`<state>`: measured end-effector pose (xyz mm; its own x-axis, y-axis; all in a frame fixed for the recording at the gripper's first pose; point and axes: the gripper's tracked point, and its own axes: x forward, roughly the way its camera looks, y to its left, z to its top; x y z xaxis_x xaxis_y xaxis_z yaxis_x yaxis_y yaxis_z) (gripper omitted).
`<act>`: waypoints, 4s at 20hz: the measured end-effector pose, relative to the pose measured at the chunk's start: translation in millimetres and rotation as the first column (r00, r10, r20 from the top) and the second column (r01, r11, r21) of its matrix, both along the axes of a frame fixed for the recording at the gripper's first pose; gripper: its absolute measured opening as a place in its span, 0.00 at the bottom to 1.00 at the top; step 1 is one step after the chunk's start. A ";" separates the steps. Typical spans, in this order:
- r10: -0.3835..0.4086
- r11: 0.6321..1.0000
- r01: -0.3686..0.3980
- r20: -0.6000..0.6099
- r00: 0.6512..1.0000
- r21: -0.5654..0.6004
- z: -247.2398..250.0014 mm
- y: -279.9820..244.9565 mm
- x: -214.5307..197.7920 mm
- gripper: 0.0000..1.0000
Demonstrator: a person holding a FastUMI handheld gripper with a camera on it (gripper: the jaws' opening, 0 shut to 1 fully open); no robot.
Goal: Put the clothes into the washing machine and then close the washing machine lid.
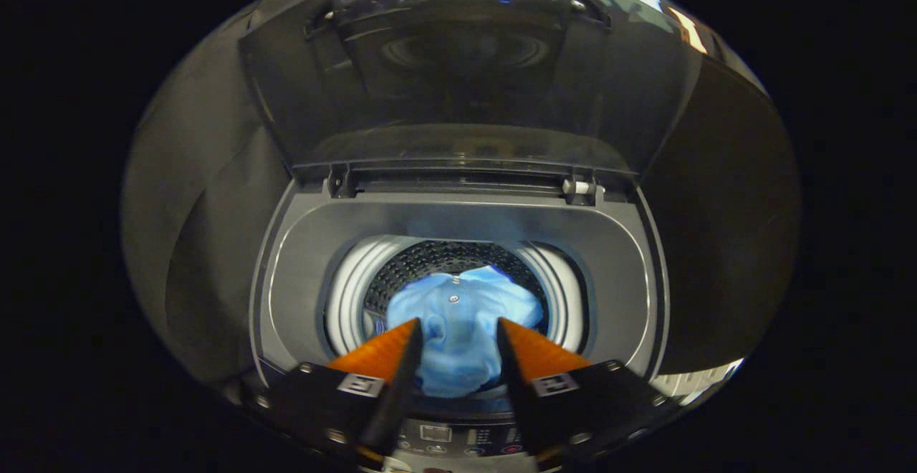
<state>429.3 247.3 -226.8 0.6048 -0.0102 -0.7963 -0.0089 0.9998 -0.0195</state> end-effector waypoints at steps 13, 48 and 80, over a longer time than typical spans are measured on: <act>-0.001 0.993 0.020 0.163 0.987 -0.117 69.5 -5.3 -9.8 0.94; -0.050 0.995 0.080 0.370 0.928 -0.065 251.6 -16.7 196.5 0.95; 0.012 0.999 0.018 0.561 0.828 -0.048 234.9 -4.6 100.8 0.97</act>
<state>530.1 242.7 8.0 0.9469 -0.0427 -0.3187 0.0216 0.9974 -0.0694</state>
